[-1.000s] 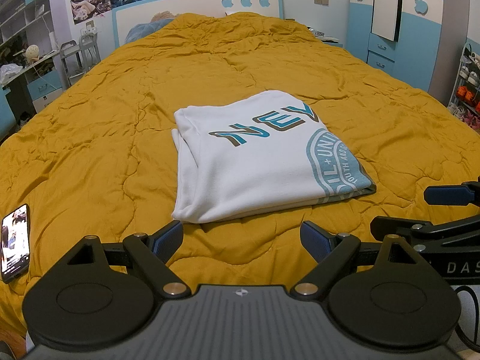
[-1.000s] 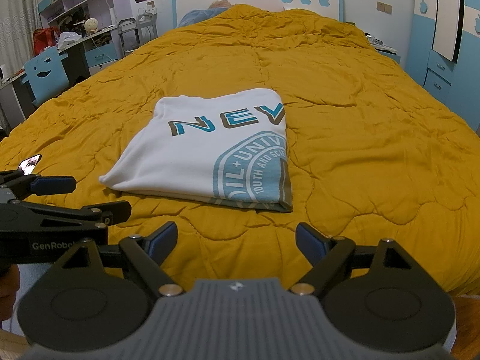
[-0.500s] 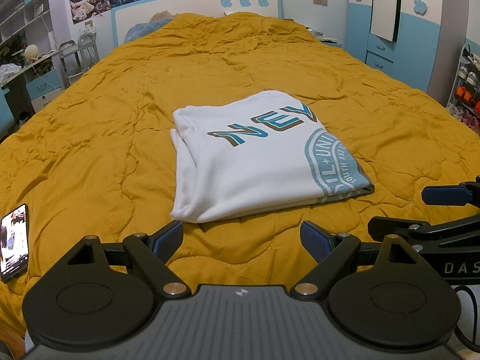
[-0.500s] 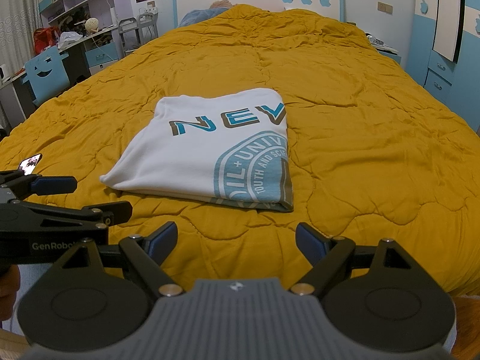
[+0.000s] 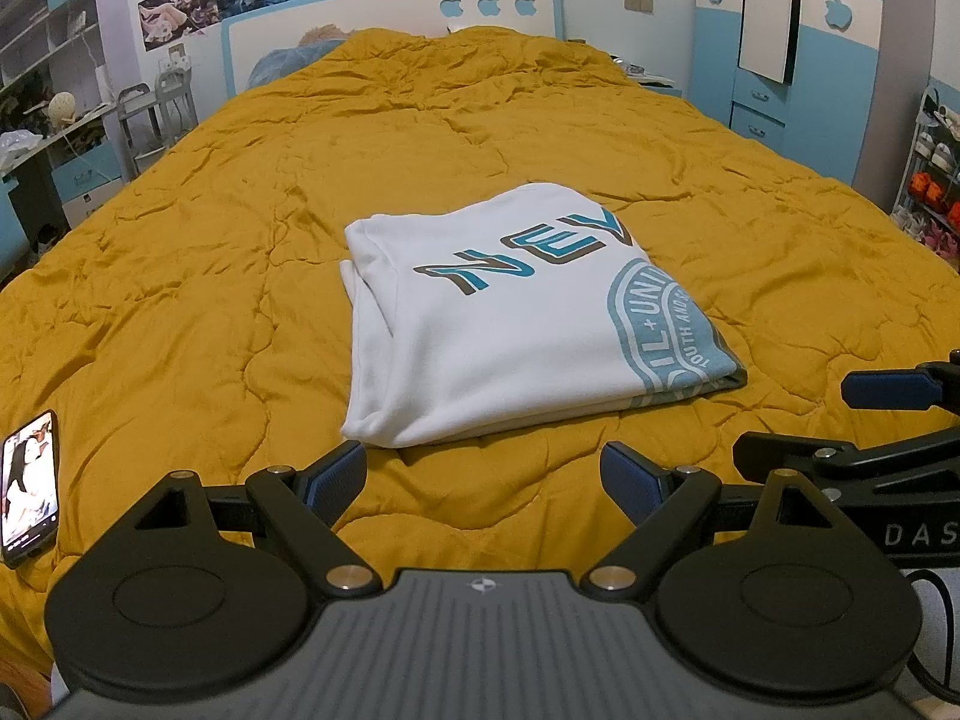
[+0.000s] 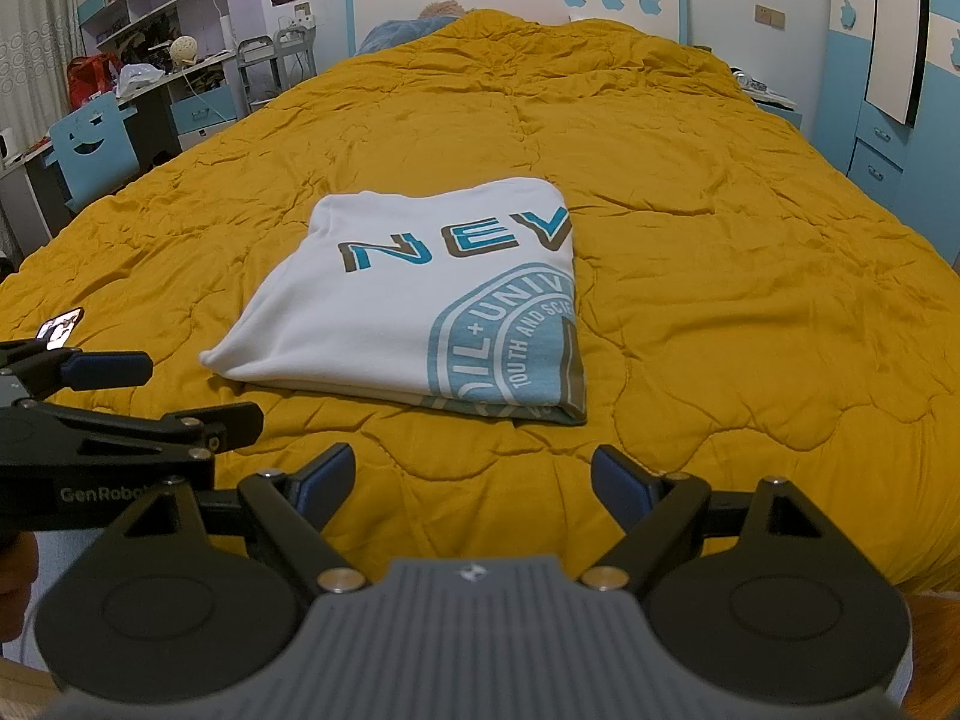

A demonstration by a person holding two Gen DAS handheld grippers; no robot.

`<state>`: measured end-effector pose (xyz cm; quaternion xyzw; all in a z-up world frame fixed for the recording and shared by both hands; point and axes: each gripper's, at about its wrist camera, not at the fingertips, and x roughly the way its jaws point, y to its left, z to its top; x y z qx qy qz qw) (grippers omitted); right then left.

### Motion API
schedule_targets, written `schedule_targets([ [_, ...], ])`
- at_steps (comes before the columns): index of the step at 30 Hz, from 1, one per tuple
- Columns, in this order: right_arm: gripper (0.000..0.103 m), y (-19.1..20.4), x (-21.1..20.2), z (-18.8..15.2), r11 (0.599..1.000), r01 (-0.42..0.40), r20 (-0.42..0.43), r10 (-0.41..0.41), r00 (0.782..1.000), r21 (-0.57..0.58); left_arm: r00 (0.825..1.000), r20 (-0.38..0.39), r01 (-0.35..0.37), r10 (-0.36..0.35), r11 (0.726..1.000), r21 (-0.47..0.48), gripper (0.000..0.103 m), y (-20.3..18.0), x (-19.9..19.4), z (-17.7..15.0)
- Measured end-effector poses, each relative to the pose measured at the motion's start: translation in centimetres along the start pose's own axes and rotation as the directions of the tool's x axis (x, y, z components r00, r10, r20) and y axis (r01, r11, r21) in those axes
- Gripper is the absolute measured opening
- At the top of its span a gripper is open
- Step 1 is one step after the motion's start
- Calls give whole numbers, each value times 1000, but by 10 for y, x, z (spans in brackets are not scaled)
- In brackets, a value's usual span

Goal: Fold small clothes

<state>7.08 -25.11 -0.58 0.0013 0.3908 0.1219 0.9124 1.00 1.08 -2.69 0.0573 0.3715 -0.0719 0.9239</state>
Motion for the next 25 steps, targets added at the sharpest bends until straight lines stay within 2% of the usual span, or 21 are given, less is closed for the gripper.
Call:
schedule_targets([
  [25,82,-2,-2,0,1000,0,8,0,1000,-4,1000,3,-9,9,1000,-6,101,-1,0,-1],
])
